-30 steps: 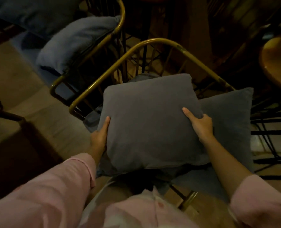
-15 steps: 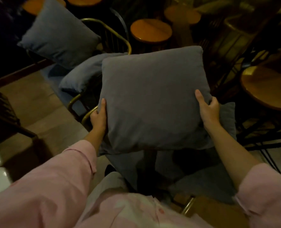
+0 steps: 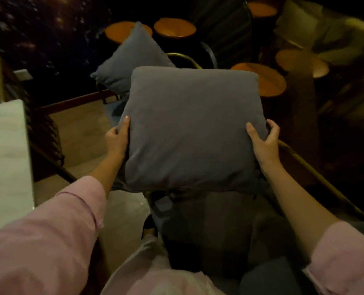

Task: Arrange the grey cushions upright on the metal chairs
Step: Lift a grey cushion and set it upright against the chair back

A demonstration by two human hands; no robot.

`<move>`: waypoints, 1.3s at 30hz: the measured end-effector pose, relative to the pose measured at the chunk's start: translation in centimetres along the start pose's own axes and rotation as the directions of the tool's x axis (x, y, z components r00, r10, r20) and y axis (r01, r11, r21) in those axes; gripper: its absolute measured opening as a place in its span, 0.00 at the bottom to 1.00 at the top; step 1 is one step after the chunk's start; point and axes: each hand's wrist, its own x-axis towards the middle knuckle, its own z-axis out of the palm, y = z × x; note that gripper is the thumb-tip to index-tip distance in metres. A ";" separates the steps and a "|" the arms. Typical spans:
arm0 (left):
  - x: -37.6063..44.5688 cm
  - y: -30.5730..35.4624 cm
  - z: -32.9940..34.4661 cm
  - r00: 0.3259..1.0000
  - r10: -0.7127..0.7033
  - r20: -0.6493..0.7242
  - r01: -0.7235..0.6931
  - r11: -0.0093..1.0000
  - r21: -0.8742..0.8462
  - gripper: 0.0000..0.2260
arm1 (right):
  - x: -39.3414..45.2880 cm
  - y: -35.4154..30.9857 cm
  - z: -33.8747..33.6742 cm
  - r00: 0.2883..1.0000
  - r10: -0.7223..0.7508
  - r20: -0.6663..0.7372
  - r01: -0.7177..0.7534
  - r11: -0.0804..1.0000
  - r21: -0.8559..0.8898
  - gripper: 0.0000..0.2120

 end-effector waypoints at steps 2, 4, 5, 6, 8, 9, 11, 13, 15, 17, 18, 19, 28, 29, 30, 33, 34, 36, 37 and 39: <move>4.9 0.5 -0.3 1.000 -0.003 -0.015 0.003 1.000 0.013 0.20 | 2.7 -0.9 4.4 1.000 -0.005 -0.005 0.005 1.000 -0.001 0.35; 9.9 1.1 -0.2 1.000 -0.009 -0.030 0.010 1.000 0.017 0.20 | 6.0 -1.9 8.7 1.000 0.014 -0.010 -0.014 1.000 -0.005 0.35; 11.9 1.1 -0.2 0.999 -0.013 -0.034 0.014 1.000 0.020 0.21 | 7.4 -2.2 10.4 1.000 0.019 -0.008 -0.019 1.000 -0.009 0.35; 14.4 1.3 -0.1 0.999 -0.014 -0.037 0.014 1.000 0.022 0.21 | 9.1 -2.7 12.5 1.000 0.022 -0.003 -0.022 1.000 -0.013 0.34; 19.6 1.7 0.3 0.999 -0.016 -0.046 0.017 0.999 0.028 0.20 | 12.6 -3.4 16.3 0.999 0.032 0.006 -0.032 0.999 -0.021 0.33; 22.1 2.0 0.6 0.998 -0.017 -0.053 0.019 0.999 0.030 0.20 | 14.4 -3.5 18.1 0.999 0.037 0.008 -0.037 0.999 -0.015 0.32; 26.4 2.5 1.1 0.998 -0.018 -0.057 0.021 0.998 0.052 0.19 | 17.4 -3.7 21.3 0.999 0.045 0.007 -0.045 0.999 -0.001 0.31; 30.5 3.1 1.9 0.999 0.007 -0.039 -0.003 0.997 0.079 0.19 | 20.1 -4.1 24.3 0.999 0.048 -0.007 -0.048 0.999 0.013 0.30; 33.7 3.3 2.6 0.999 0.042 -0.020 -0.040 0.995 0.089 0.19 | 21.9 -4.3 26.5 0.999 0.034 -0.013 -0.034 0.999 0.004 0.28; 36.2 3.3 3.7 0.998 0.049 0.028 -0.052 0.988 0.145 0.24 | 23.7 -3.6 28.4 1.000 0.026 0.014 -0.026 0.999 -0.031 0.29; 37.1 3.0 4.3 0.997 0.027 0.069 -0.039 0.981 0.190 0.28 | 24.4 -3.0 29.3 0.998 0.037 0.057 -0.033 0.997 -0.064 0.31; 37.9 2.4 4.8 0.992 -0.015 0.126 -0.016 0.971 0.239 0.32 | 25.0 -2.1 30.1 0.991 0.063 0.120 -0.048 0.991 -0.125 0.36; 39.6 -2.3 7.7 0.974 -0.117 0.194 -0.002 0.852 0.524 0.59 | 24.8 4.2 32.7 0.890 0.269 0.367 0.066 0.721 -0.690 0.47; 39.1 -2.3 7.8 0.984 -0.049 0.172 -0.055 0.831 0.554 0.55 | 24.8 4.0 32.5 0.887 0.276 0.371 0.066 0.718 -0.693 0.47; 38.4 -2.4 7.9 0.986 0.054 0.159 -0.139 0.798 0.586 0.49 | 24.8 3.8 32.3 0.885 0.274 0.376 0.071 0.719 -0.692 0.46; 34.7 -2.2 9.6 0.916 0.347 0.201 -0.390 0.656 0.646 0.28 | 24.0 3.7 30.7 0.897 0.238 0.371 0.065 0.762 -0.644 0.42; 33.3 -2.1 10.4 0.897 0.379 0.225 -0.428 0.627 0.651 0.25 | 23.6 4.1 29.5 0.901 0.227 0.370 0.058 0.782 -0.621 0.39; 30.6 -2.2 11.9 0.863 0.397 0.312 -0.500 0.589 0.635 0.21 | 22.4 5.2 26.6 0.902 0.235 0.362 0.035 0.796 -0.604 0.35; 29.3 -2.2 12.6 0.829 0.413 0.377 -0.558 0.566 0.607 0.21 | 21.4 6.0 24.7 0.909 0.244 0.339 0.017 0.788 -0.615 0.33; 26.3 -2.5 14.5 0.738 0.437 0.514 -0.673 0.522 0.523 0.20 | 18.7 7.9 20.0 0.943 0.277 0.186 -0.104 0.774 -0.625 0.28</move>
